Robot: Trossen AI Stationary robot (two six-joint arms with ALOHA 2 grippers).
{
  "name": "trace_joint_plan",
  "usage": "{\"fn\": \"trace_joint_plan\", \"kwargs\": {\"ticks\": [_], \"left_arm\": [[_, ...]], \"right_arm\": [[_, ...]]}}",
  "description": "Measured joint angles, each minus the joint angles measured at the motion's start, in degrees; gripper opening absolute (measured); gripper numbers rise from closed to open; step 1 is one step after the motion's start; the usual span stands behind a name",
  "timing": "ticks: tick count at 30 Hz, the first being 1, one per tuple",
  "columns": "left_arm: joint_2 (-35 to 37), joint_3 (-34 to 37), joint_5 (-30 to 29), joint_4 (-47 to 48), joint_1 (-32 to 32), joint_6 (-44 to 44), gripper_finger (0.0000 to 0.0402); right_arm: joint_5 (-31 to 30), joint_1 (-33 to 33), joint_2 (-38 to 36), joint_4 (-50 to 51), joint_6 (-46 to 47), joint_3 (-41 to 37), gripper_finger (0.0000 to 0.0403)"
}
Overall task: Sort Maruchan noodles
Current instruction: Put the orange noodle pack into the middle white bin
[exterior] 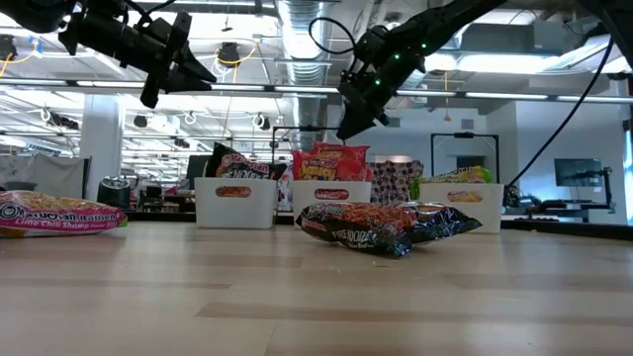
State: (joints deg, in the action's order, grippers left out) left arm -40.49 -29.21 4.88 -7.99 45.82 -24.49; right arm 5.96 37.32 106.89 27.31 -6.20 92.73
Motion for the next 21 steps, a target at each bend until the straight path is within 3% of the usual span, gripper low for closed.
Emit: {"fn": "trace_joint_plan", "kwargs": {"ticks": [7,21], "left_arm": [[0.0,0.0,0.0,0.0,0.0,0.0,0.0086],[0.0,0.0,0.0,0.0,0.0,-0.2,0.0086]], "right_arm": [[0.2,0.9,1.9,-11.3,4.0,0.2,0.0109],[0.0,-0.6,7.9,-7.4,8.3,0.1,0.0109]]}}
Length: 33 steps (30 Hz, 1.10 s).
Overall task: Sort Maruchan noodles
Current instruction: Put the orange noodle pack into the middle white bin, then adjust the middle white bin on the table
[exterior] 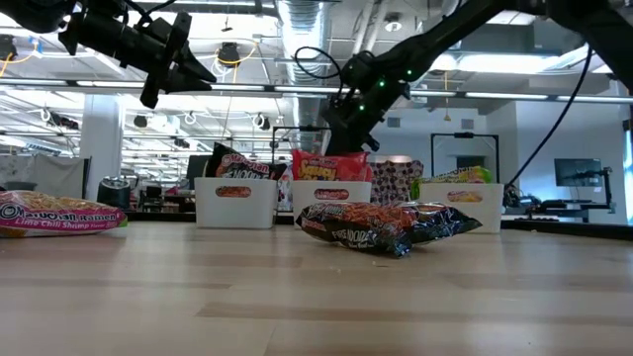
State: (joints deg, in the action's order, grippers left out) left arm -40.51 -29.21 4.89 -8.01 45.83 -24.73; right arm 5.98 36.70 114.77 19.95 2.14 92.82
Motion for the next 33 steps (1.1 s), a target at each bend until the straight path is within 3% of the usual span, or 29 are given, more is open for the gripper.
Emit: {"fn": "trace_joint_plan", "kwargs": {"ticks": [21,27,33], "left_arm": [[0.0,0.0,0.0,0.2,0.0,0.3,0.0086],[0.0,0.0,0.0,0.2,0.0,0.3,0.0086],[0.0,0.0,0.0,0.2,0.0,0.3,0.0086]], "right_arm": [[-1.2,-3.3,0.9,3.6,-0.4,0.0,0.0109],[-3.1,-3.3,0.5,4.1,0.9,1.9,0.0109],[-3.1,-3.2,0.5,10.7,0.9,6.8,0.0109]]}}
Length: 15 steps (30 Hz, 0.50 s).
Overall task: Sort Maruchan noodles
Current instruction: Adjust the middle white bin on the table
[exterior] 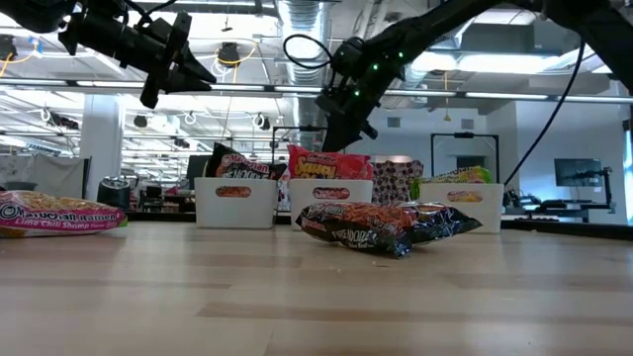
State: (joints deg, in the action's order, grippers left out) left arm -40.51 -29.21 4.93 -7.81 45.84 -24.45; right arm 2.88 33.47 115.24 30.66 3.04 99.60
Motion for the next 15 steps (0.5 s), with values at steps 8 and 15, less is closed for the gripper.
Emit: {"fn": "trace_joint_plan", "kwargs": {"ticks": [8,15], "left_arm": [[0.0,0.0,0.0,0.0,0.0,0.0,0.0086],[0.0,0.0,0.1,0.7,0.0,0.0,0.0086]], "right_arm": [[7.9,-1.0,-0.1,25.6,0.2,12.6,0.0109],[20.9,-5.6,-0.1,40.7,-0.3,13.6,0.0109]]}}
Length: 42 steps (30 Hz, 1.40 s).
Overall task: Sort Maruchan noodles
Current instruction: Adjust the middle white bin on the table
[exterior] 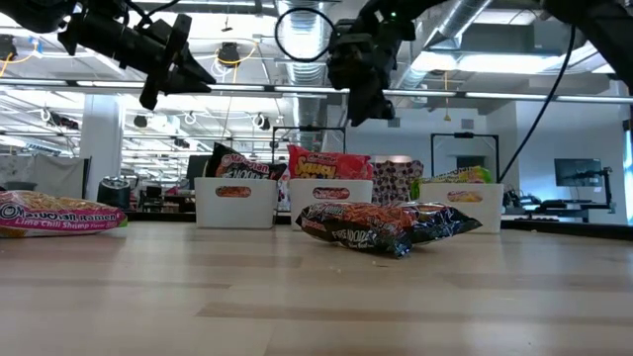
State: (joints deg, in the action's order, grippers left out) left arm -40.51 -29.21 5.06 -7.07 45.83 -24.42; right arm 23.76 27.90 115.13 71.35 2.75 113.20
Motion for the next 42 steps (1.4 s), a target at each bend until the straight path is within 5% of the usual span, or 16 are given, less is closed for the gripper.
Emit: {"fn": "trace_joint_plan", "kwargs": {"ticks": [7,13,24,42], "left_arm": [[0.0,0.0,0.0,0.4,0.0,0.1,0.0086],[0.0,0.0,0.0,0.3,0.0,0.1,0.0086],[0.0,0.0,2.1,0.3,0.0,0.0,0.0086],[0.0,0.0,2.1,2.2,0.0,2.3,0.0086]], "right_arm": [[-0.5,-6.9,0.0,-7.0,1.1,-6.4,0.0109],[-7.7,-9.6,0.4,-12.9,3.0,-10.7,0.0109],[-8.9,-8.7,0.6,-21.1,7.4,-18.2,0.0109],[-13.0,-5.2,3.9,-24.6,9.5,-18.1,0.0109]]}}
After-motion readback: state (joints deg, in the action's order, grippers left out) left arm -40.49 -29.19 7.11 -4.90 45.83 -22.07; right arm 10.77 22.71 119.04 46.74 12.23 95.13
